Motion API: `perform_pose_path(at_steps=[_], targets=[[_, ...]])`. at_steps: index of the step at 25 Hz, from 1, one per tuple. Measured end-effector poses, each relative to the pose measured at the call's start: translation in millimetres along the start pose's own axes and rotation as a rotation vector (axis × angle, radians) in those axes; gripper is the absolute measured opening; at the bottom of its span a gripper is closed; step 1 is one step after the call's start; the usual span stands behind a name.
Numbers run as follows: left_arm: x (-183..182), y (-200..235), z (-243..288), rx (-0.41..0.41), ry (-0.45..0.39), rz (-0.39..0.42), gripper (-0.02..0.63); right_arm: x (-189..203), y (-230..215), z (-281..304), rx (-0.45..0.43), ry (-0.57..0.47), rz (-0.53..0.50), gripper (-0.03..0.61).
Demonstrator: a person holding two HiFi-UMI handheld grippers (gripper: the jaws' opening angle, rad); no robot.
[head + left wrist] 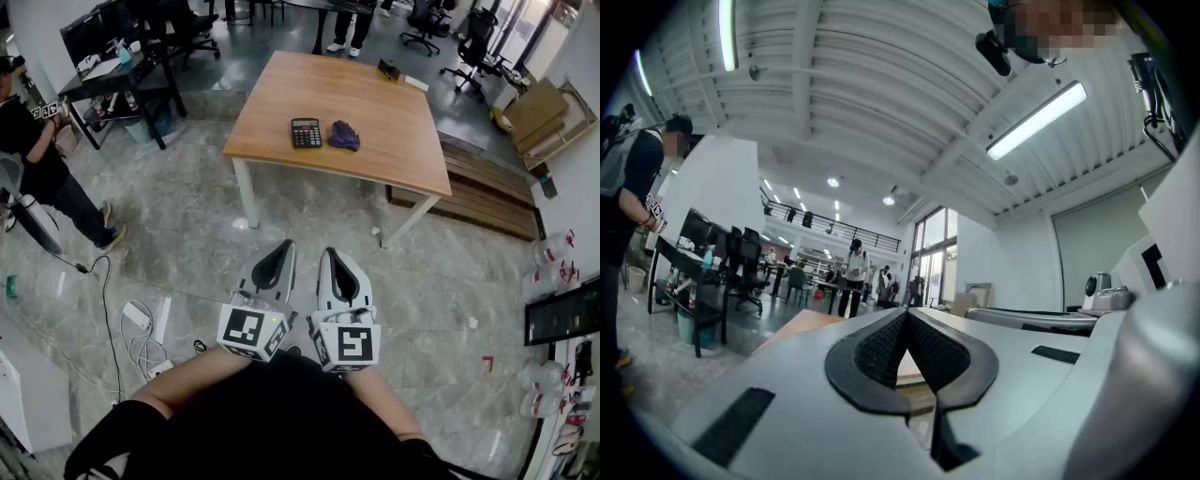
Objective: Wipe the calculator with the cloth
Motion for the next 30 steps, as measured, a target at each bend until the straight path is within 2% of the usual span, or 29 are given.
perform_pose_path(at_steps=[14, 21, 30], targets=[[8.2, -10.6, 27.1, 0.014, 0.017, 0.000, 0.006, 2.8, -27.6, 7.9, 0.009, 0.002, -0.006, 0.015], [13.8, -16.8, 40.8, 0.018, 0.030, -0.003, 0.006, 2.0, -49.1, 8.4, -0.014, -0.030, 0.077, 0.015], [37.5, 5.5, 71.7, -0.025, 0.084, -0.039, 0.006, 29.1, -81.7, 35.7, 0.028, 0.064, 0.063, 0.015]])
Point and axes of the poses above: the fingertips, and each gripper's own axes: z forward along the fingers, y to its left, x out of its underside, the point moved 8 cm from there along -z, backward along the fingers, and after that the axes turned 6 degrees about -y, right-handed, at the moved point
